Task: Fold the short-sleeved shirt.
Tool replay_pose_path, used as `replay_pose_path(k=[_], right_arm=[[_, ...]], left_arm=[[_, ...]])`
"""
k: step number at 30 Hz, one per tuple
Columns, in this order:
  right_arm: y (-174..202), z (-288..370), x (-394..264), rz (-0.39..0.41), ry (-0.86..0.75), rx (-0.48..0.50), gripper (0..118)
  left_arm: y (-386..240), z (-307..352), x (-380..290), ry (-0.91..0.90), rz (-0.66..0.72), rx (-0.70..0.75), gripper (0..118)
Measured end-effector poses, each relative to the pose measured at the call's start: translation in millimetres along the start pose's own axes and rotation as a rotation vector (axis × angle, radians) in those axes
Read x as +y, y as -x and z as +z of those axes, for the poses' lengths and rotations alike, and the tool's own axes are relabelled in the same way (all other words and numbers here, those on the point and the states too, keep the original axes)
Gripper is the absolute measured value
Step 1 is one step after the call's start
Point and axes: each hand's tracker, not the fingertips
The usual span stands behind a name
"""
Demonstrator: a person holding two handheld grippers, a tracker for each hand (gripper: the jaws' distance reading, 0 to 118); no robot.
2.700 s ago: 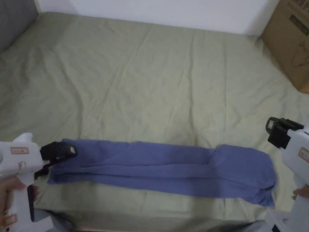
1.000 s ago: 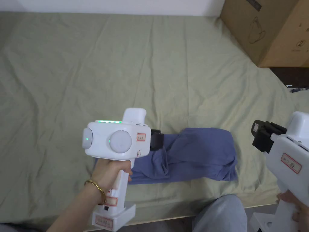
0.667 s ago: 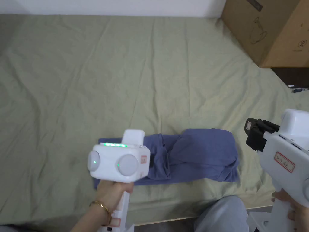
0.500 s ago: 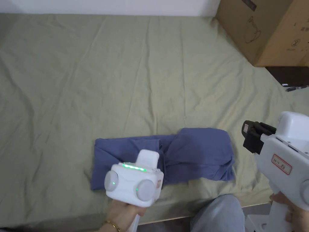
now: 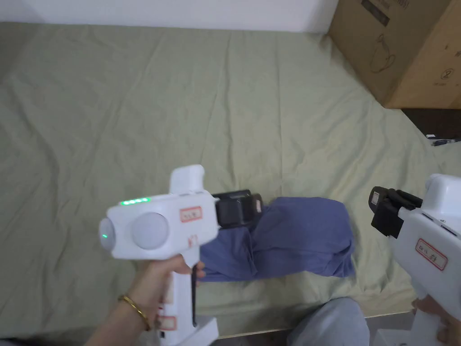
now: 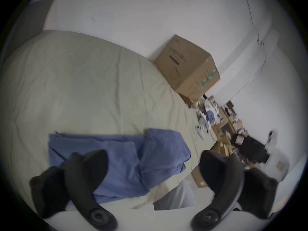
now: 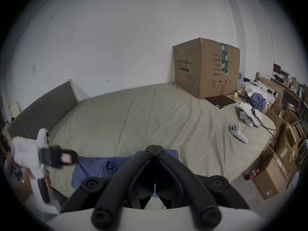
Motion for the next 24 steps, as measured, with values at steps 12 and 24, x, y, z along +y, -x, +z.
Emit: replay_pose_path(k=[12, 24], right_arm=[[12.3, -16.7, -2.8, 0.02, 0.034, 0.028, 0], [10.8, -18.5, 1.6, 0.021, 0.06, 0.008, 0]], left_arm=[[155.1, 47.1, -2.7, 0.089, 0.325, 0.087, 115], [172.8, 4.1, -31.0, 0.164, 0.549, -0.109, 58]])
